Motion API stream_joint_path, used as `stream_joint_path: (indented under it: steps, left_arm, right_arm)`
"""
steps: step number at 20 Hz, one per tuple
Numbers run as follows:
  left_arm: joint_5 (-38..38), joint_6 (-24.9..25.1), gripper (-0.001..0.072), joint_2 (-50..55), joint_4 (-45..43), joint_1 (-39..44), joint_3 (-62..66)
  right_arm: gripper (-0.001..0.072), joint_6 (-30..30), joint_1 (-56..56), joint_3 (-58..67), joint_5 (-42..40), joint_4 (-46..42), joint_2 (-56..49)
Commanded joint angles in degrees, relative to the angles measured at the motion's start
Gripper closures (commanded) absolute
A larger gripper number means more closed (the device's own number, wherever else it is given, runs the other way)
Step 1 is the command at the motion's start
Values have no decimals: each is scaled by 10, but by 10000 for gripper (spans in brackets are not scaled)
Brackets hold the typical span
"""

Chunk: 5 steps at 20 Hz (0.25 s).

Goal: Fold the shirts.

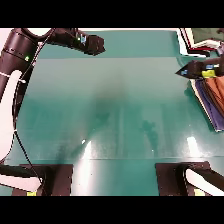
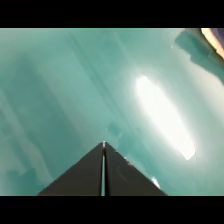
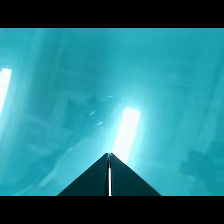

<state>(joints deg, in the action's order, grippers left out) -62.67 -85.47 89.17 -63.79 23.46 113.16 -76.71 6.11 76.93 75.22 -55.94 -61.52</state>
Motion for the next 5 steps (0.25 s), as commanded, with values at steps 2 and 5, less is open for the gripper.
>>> stream_joint_path:
  steps: [2, 5]
  left_arm:
    - [46, 0, 683, 0, 0, 0, 0]
    - [68, 0, 683, 0, 0, 0, 0]
  right_arm:
    - [694, 5, -73, -5, -17, 3, 2]
    - [694, 5, -67, -5, -13, 3, 2]
